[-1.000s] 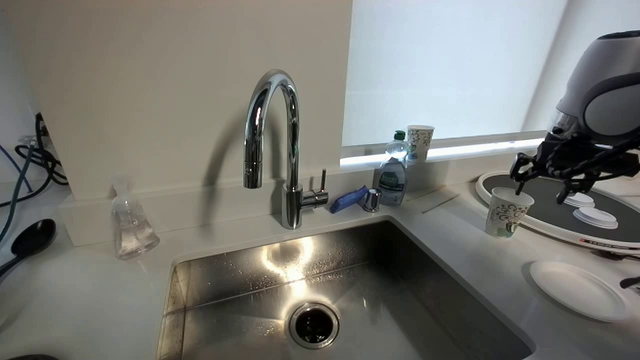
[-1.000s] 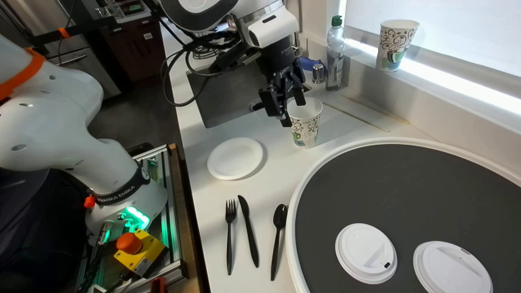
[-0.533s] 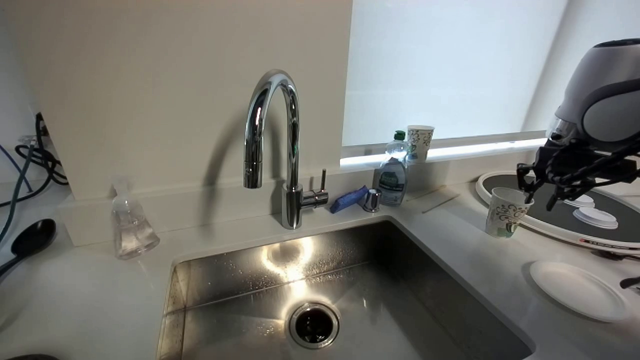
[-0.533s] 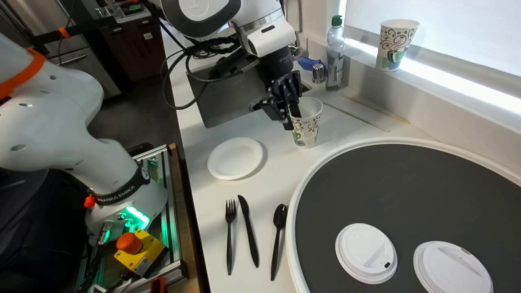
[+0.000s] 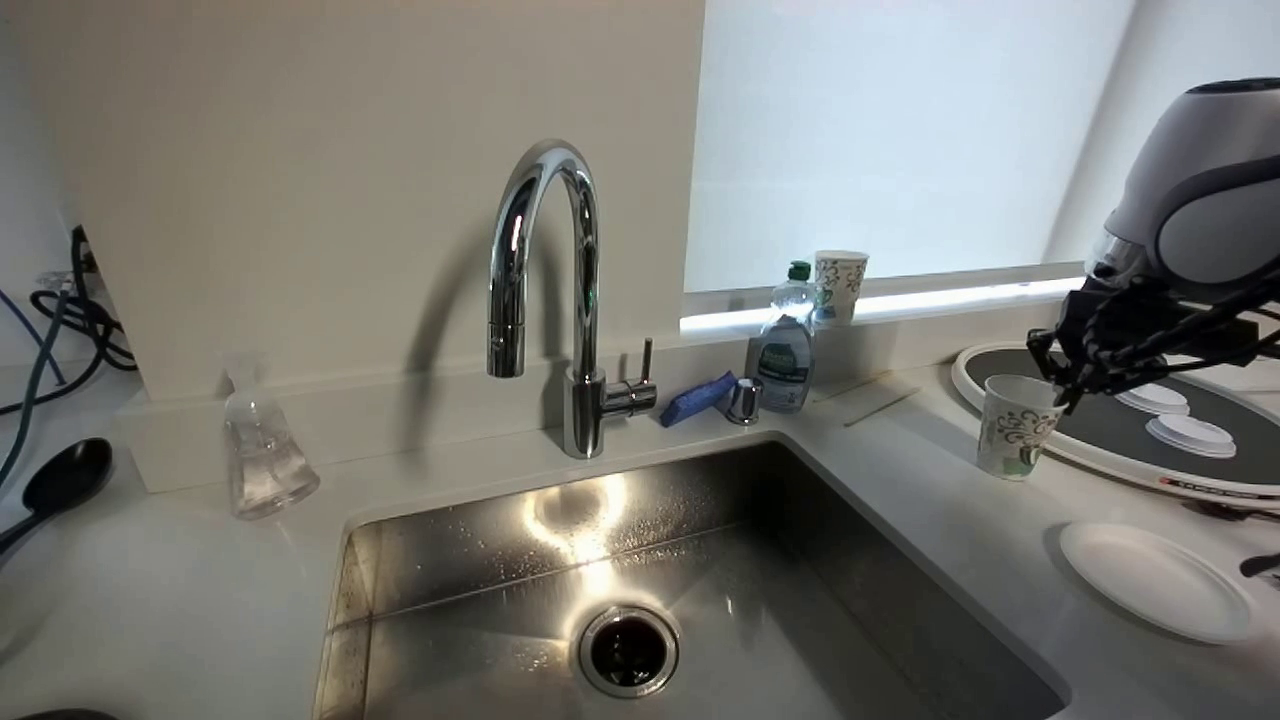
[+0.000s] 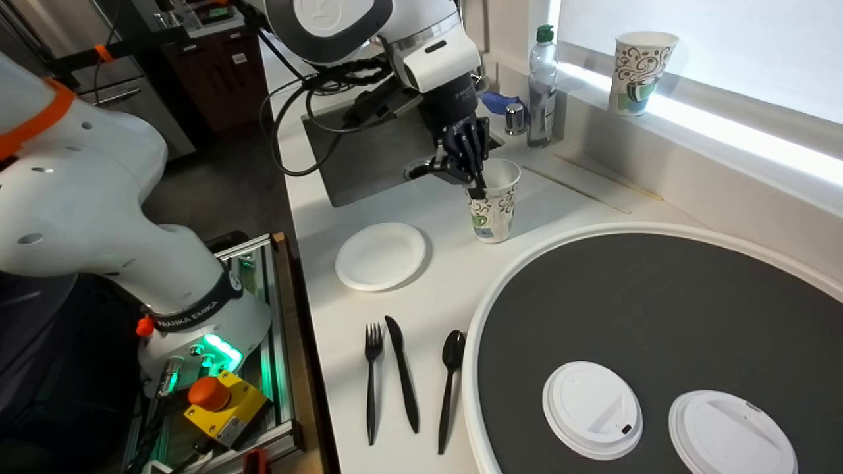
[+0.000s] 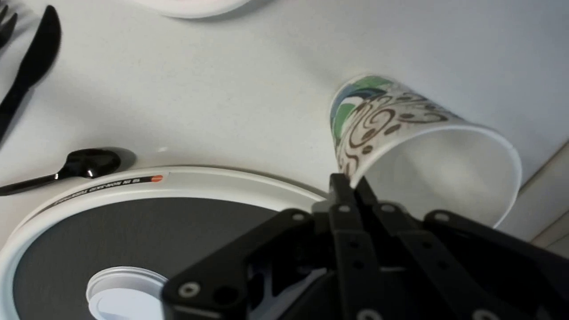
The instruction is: Put the coffee cups on the windowsill.
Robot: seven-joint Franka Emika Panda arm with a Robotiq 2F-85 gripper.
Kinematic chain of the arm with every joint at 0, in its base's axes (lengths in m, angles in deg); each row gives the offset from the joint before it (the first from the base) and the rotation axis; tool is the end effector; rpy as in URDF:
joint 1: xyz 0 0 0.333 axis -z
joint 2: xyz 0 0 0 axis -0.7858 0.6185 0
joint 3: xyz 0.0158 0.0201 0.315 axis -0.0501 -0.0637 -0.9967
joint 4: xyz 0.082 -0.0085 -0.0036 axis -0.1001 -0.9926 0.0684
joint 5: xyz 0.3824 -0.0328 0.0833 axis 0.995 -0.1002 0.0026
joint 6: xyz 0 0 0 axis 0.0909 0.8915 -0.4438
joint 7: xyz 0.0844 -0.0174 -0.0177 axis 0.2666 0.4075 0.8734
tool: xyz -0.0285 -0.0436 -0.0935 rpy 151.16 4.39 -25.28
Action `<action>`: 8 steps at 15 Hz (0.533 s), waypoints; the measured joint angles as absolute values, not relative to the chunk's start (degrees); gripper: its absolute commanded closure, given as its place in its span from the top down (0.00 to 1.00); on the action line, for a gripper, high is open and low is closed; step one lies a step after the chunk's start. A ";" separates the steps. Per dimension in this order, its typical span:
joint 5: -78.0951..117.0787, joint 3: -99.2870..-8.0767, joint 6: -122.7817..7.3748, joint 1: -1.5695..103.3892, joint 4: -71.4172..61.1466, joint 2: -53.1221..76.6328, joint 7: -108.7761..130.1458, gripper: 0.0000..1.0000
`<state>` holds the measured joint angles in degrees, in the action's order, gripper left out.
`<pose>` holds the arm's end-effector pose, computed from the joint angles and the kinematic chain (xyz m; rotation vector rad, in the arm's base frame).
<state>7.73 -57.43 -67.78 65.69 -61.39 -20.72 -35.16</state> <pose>0.4255 -0.1042 0.3732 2.7003 -1.3589 0.3803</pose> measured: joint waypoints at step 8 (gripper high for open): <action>7.94 -57.22 -68.08 65.69 -55.71 -20.38 -34.04 0.01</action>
